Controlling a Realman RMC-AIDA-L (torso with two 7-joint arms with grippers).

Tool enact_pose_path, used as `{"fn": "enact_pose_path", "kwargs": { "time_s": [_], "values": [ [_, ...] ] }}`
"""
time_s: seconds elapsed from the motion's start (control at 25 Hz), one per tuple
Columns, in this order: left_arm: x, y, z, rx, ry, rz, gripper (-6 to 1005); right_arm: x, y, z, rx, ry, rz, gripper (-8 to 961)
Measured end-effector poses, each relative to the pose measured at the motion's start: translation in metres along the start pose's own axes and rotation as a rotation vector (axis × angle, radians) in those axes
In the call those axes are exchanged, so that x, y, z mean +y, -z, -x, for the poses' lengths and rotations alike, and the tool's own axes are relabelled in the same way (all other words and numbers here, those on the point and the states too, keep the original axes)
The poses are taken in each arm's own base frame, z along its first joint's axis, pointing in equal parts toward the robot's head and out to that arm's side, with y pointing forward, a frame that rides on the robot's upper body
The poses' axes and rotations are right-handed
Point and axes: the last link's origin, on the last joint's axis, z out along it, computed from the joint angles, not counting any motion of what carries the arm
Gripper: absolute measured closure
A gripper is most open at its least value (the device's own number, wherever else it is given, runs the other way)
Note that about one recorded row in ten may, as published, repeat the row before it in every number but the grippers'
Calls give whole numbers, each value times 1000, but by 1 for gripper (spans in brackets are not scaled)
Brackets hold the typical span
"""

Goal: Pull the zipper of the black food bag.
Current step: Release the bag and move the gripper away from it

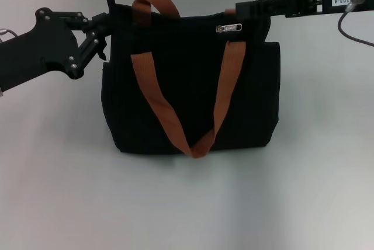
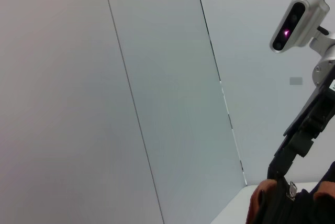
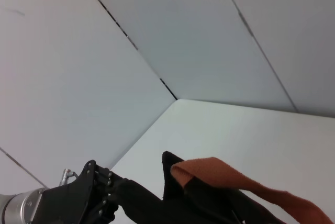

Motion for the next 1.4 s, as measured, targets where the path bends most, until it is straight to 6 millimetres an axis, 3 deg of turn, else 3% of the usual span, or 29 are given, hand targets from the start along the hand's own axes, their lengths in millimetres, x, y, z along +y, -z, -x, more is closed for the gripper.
{"fn": "enact_pose_path", "kwargs": {
  "time_s": [0.12,0.24,0.48,0.56,0.76,0.8,0.96,1.04,1.16,1.24,1.36,1.4],
  "values": [
    [0,1,0,-1,1,0,931,-1,1,-2,-8,1,3,449],
    [1,2,1,-2,3,-1,931,-1,3,-3,-34,3,15,253],
    [3,2,0,8,6,9,931,-10,20,-6,-251,-24,132,198],
    [4,2,-1,13,14,13,931,-10,34,-18,-414,33,246,179],
    [4,1,-1,16,21,16,931,-8,43,-33,-511,116,312,179],
    [3,0,-1,17,22,16,931,-4,47,-46,-559,188,348,179],
    [3,-1,-2,18,28,18,931,3,52,-69,-581,318,385,179],
    [3,-2,-2,18,34,21,930,7,52,-94,-525,422,388,180],
    [3,-3,-2,18,35,21,930,8,49,-110,-479,461,381,180],
    [2,-5,-2,17,42,25,930,7,41,-143,-371,526,365,180],
    [2,-5,-2,16,44,25,930,6,39,-149,-349,533,362,180],
    [2,-5,-2,16,46,25,930,5,33,-162,-303,540,352,180]
  ]
}}
